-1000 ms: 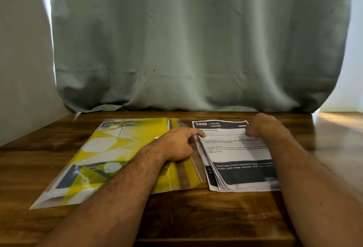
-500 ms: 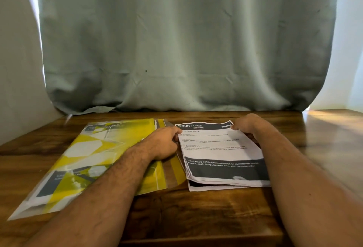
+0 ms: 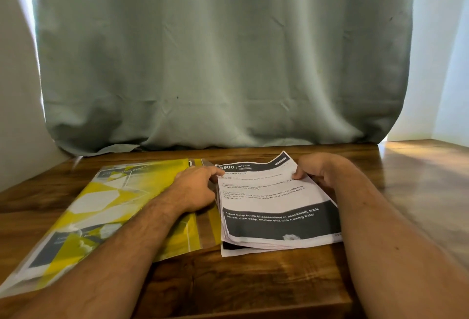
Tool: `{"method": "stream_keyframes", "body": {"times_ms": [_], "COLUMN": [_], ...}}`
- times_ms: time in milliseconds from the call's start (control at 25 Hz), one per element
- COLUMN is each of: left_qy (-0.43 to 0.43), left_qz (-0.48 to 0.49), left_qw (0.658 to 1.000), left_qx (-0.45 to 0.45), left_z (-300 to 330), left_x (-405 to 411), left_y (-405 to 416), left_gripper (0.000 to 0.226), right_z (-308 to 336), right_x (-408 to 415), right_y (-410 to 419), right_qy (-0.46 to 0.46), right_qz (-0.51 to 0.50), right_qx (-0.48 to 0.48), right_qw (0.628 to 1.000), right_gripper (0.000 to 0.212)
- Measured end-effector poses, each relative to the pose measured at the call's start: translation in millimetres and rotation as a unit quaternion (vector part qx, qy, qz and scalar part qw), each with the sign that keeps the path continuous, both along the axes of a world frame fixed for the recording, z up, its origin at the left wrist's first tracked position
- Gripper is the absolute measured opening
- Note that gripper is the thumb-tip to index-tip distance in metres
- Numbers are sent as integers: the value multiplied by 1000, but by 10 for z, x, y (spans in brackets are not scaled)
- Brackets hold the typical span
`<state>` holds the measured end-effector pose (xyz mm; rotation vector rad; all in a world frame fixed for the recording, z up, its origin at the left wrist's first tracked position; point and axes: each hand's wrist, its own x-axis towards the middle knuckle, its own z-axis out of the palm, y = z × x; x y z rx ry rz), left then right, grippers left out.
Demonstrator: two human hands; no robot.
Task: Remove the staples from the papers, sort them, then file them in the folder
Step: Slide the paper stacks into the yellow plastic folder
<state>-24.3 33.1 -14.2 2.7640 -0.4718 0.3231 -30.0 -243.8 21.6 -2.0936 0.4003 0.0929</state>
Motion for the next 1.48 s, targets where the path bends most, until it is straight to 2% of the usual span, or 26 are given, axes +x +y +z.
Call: {"method": "stream_keyframes", "body": {"times_ms": [120, 200, 360, 480, 560, 640, 760, 960, 1080, 1280, 1480], "left_qy": [-25, -7, 55, 30, -8, 16, 50, -42, -112, -147, -91], "left_qz": [59, 73, 28, 73, 158, 228, 254, 281, 246, 145, 55], "left_qw": [998, 997, 996, 995, 987, 973, 966, 953, 943, 920, 913], "left_qx": [19, 17, -67, -67, -27, -14, -23, -107, -195, -334, -394], "left_z": [-1, -10, -38, 4, 56, 102, 116, 270, 342, 441, 389], "left_x": [11, 24, -28, -80, -59, -52, -48, -77, -155, -291, -252], "left_y": [25, 45, 76, 45, 68, 131, 229, 311, 327, 213, 147], "left_gripper": [50, 47, 18, 23, 48, 62, 62, 28, 13, 8, 4], "right_z": [16, 8, 4, 10, 10, -27, -91, -153, -152, -138, -154], "right_x": [50, 134, 31, -17, 87, 209, 321, 382, 385, 349, 438], "right_y": [-80, -211, -406, -375, -251, -97, 59, 87, 98, 223, 212], "right_qy": [-47, -69, -69, -93, -105, -101, -98, -73, -52, -46, -117], "right_qz": [-26, -49, -73, -60, -39, -20, 16, 29, 56, 120, 21], "right_qx": [53, 110, 194, 233, 254, 235, 176, 120, 134, 146, 72], "right_qw": [997, 990, 976, 966, 961, 967, 979, 990, 988, 981, 990], "right_gripper": [12, 23, 25, 29, 31, 32, 28, 17, 23, 28, 20]}}
